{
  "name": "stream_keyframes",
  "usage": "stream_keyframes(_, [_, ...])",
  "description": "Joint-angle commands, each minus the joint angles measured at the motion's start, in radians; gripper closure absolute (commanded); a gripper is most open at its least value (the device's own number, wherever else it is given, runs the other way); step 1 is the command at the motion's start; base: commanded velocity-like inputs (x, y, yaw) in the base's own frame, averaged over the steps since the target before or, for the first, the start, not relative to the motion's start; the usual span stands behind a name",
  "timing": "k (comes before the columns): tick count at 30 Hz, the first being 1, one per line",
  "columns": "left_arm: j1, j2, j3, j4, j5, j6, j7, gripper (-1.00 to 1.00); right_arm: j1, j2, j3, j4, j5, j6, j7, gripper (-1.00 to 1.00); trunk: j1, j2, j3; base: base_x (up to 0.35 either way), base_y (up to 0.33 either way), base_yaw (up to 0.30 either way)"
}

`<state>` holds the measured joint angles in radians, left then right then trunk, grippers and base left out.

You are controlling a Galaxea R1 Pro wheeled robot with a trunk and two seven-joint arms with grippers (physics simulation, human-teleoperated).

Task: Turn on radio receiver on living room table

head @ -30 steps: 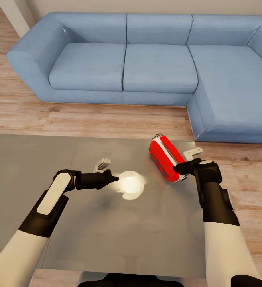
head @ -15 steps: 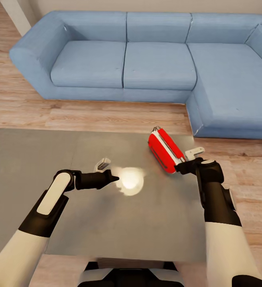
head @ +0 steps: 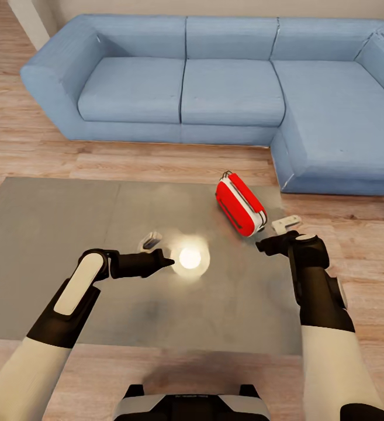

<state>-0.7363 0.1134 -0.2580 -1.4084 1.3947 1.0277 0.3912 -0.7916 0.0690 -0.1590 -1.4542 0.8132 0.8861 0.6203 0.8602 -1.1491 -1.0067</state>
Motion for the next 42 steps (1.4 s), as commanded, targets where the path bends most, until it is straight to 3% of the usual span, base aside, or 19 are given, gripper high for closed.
stream_keyframes(1, [0.000, 0.000, 0.000, 0.000, 0.000, 0.000, 0.000, 1.00, 0.000, 0.000, 0.000, -0.001, 0.000, 0.001, 0.000, -1.00, 0.000, 0.000, 0.001, -0.035, 0.000, 0.000])
stream_keyframes(9, [0.000, -0.001, 0.000, 0.000, 0.000, 0.000, 0.000, 1.00, 0.000, 0.000, -0.032, -0.030, 0.000, 0.005, -0.001, -1.00, 0.000, 0.000, 0.014, -0.007, 0.000, 0.083])
stream_keyframes(18, [0.000, 0.010, -0.004, -0.002, 0.000, 0.000, 0.000, 1.00, 0.001, 0.000, -0.036, -0.043, 0.000, 0.001, -0.001, -1.00, 0.000, 0.000, 0.028, 0.000, 0.000, 0.118])
stream_keyframes(22, [0.000, 0.017, -0.006, -0.003, 0.000, 0.000, 0.000, 1.00, 0.034, 0.000, -0.036, -0.082, 0.000, -0.002, -0.001, -1.00, 0.000, 0.000, 0.035, 0.000, 0.000, 0.119])
stream_keyframes(29, [0.000, 0.068, -0.010, -0.030, 0.001, 0.001, 0.000, 1.00, 0.064, -0.001, -0.074, -0.096, 0.001, -0.004, 0.000, -1.00, 0.000, 0.000, 0.046, 0.000, 0.000, 0.119])
stream_keyframes(32, [0.000, 0.083, -0.012, -0.032, 0.001, 0.001, 0.000, 1.00, 0.069, -0.006, -0.128, -0.097, 0.001, -0.007, 0.002, -1.00, 0.000, 0.000, 0.051, 0.000, 0.000, 0.119])
stream_keyframes(35, [0.003, 0.087, -0.019, -0.032, -0.006, 0.002, 0.000, 1.00, 0.118, -0.059, -0.228, -0.097, 0.001, -0.029, 0.021, -1.00, 0.000, 0.000, 0.055, 0.000, 0.000, 0.053])
stream_keyframes(37, [0.004, 0.089, -0.023, -0.033, -0.033, 0.002, 0.000, 1.00, 0.140, -0.097, -0.322, -0.097, 0.001, -0.073, 0.073, -1.00, 0.000, 0.000, 0.059, 0.000, 0.000, 0.012])
stream_keyframes(40, [0.006, 0.091, -0.024, -0.033, -0.060, 0.002, 0.000, 1.00, 0.154, -0.112, -0.409, -0.096, 0.008, -0.117, 0.127, -1.00, 0.000, 0.000, 0.063, 0.000, 0.000, 0.005])
stream_keyframes(41, [0.014, 0.092, -0.024, -0.033, -0.080, 0.002, 0.000, 1.00, 0.166, -0.119, -0.485, -0.096, 0.014, -0.155, 0.168, -1.00, 0.000, 0.000, 0.065, 0.000, 0.000, 0.002])
stream_keyframes(42, [0.022, 0.094, -0.024, -0.033, -0.086, 0.002, 0.000, 1.00, 0.173, -0.121, -0.515, -0.096, 0.017, -0.170, 0.179, -1.00, 0.000, 0.000, 0.067, 0.000, 0.000, 0.000])
